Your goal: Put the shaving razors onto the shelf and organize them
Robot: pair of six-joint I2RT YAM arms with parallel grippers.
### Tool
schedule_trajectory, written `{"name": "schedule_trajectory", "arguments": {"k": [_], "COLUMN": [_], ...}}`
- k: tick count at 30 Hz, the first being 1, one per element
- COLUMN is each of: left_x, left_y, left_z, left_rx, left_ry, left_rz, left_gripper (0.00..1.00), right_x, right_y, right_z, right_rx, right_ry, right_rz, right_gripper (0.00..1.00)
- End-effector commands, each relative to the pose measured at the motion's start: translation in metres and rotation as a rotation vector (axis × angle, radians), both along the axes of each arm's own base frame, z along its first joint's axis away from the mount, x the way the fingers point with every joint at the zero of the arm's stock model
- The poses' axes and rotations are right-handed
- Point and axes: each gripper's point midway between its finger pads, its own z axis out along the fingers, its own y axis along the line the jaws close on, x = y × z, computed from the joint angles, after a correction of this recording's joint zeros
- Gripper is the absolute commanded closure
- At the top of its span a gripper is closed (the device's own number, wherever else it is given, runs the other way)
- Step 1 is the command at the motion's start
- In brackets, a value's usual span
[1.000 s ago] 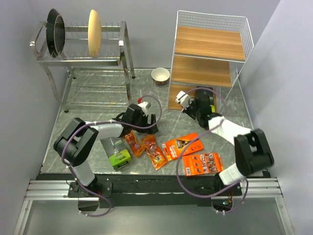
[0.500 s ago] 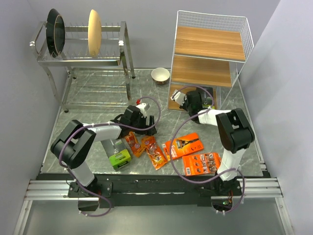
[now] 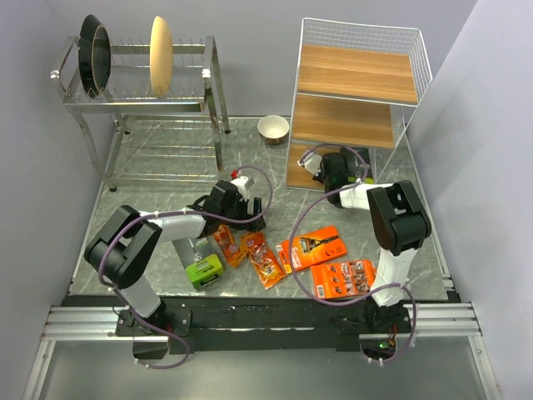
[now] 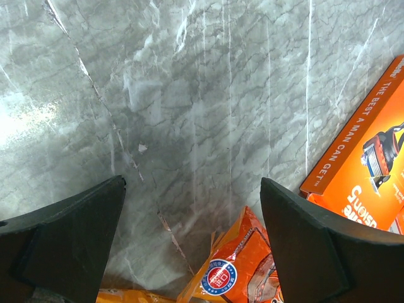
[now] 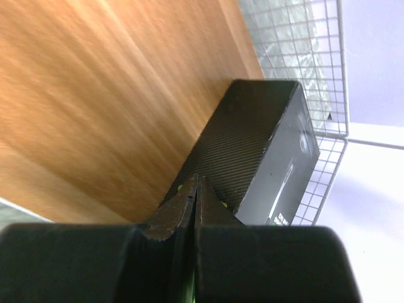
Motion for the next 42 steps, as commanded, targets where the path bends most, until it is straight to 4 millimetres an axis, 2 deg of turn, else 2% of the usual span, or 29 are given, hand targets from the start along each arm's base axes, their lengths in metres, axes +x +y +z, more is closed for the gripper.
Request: {"name": "schedule_trajectory", "arguments": {"k": [1,7,10,12,13,15,16,17,18,19,21,23,24,25,26,27,28,30,31,32,33,34,35,36,37,38,39,41,42], "left_x": [-0.003,-0.005,-0.006,-0.004,-0.004,-0.004,-0.003,-0.004,-0.002,0.002,0.007,0.013,0.006,0.01,0.011,0.009,0.007,0.002,-0.003,-0.005,-0.007,-0.007,-0.012,-0.016,-0.019,-0.032,-0.037,-0.05,-0.053], "left_y": [0.001,0.003,0.002,0.002,0.001,0.003,0.004,0.011,0.016,0.024,0.04,0.058,0.07,0.085,0.094,0.106,0.131,0.161,0.185,0.194,0.199,0.219,0.229,0.237,0.253,0.26,0.266,0.277,0.274], "left_z": [0.001,0.001,0.006,0.013,0.021,0.029,0.039,0.043,0.048,0.058,0.069,0.087,0.085,0.092,0.097,0.097,0.099,0.095,0.094,0.094,0.094,0.094,0.091,0.09,0.091,0.081,0.078,0.067,0.064], "left_rx": [0.009,0.016,0.013,0.02,0.013,0.036,0.037,0.07,0.092,0.101,0.129,0.111,0.135,0.139,0.145,0.153,0.163,0.163,0.171,0.167,0.14,0.165,0.176,0.16,0.158,0.171,0.163,0.149,0.129], "left_ry": [-0.002,-0.003,-0.016,-0.041,-0.058,-0.073,-0.096,-0.094,-0.114,-0.133,-0.119,-0.109,-0.059,-0.052,-0.041,-0.01,0.026,0.102,0.134,0.151,0.182,0.183,0.206,0.232,0.241,0.294,0.319,0.373,0.394], "left_rz": [-0.01,-0.011,-0.03,-0.052,-0.064,-0.084,-0.091,-0.084,-0.086,-0.064,-0.014,0.021,0.041,0.088,0.12,0.175,0.262,0.436,0.529,0.583,0.642,0.731,0.785,0.86,0.936,0.973,1.015,1.068,1.071], "left_gripper": [0.06,0.05,0.05,0.05,0.05,0.03,0.02,0.0,0.01,0.01,0.01,0.01,0.0,0.0,0.01,0.01,0.0,0.01,0.01,0.01,0.0,0.01,0.02,0.03,0.04,0.06,0.07,0.09,0.1], "right_x": [0.016,0.026,0.029,0.021,0.017,0.001,-0.009,-0.023,-0.033,-0.048,-0.073,-0.108,-0.127,-0.149,-0.161,-0.179,-0.192,-0.209,-0.222,-0.224,-0.227,-0.234,-0.229,-0.225,-0.225,-0.219,-0.215,-0.208,-0.21], "right_y": [-0.017,-0.024,-0.021,-0.01,-0.003,0.018,0.025,0.038,0.053,0.06,0.084,0.098,0.117,0.123,0.132,0.15,0.159,0.179,0.196,0.21,0.222,0.236,0.251,0.265,0.277,0.293,0.308,0.335,0.348], "right_z": [0.026,0.023,0.032,0.031,0.047,0.044,0.059,0.056,0.059,0.074,0.082,0.09,0.102,0.096,0.102,0.104,0.113,0.121,0.122,0.136,0.132,0.134,0.154,0.144,0.147,0.17,0.154,0.169,0.16], "right_rx": [0.003,-0.02,-0.001,0.039,0.066,0.132,0.153,0.172,0.219,0.247,0.327,0.389,0.466,0.492,0.527,0.579,0.618,0.693,0.705,0.731,0.772,0.79,0.833,0.885,0.917,0.976,1.027,1.115,1.167], "right_ry": [-0.083,-0.105,-0.133,-0.122,-0.143,-0.099,-0.096,-0.065,-0.044,-0.032,0.016,0.109,0.142,0.227,0.251,0.298,0.311,0.358,0.393,0.391,0.447,0.485,0.478,0.557,0.591,0.597,0.691,0.733,0.815], "right_rz": [-0.06,-0.12,-0.11,-0.049,-0.022,0.083,0.122,0.178,0.245,0.287,0.373,0.427,0.497,0.515,0.542,0.564,0.588,0.593,0.623,0.642,0.615,0.626,0.639,0.57,0.557,0.576,0.491,0.483,0.435], "right_gripper": [1.0,1.0,1.0,1.0,1.0,1.0,0.95,0.88,0.73,0.64,0.48,0.38,0.36,0.35,0.32,0.3,0.3,0.29,0.29,0.29,0.29,0.29,0.29,0.29,0.29,0.29,0.29,0.3,0.3]}}
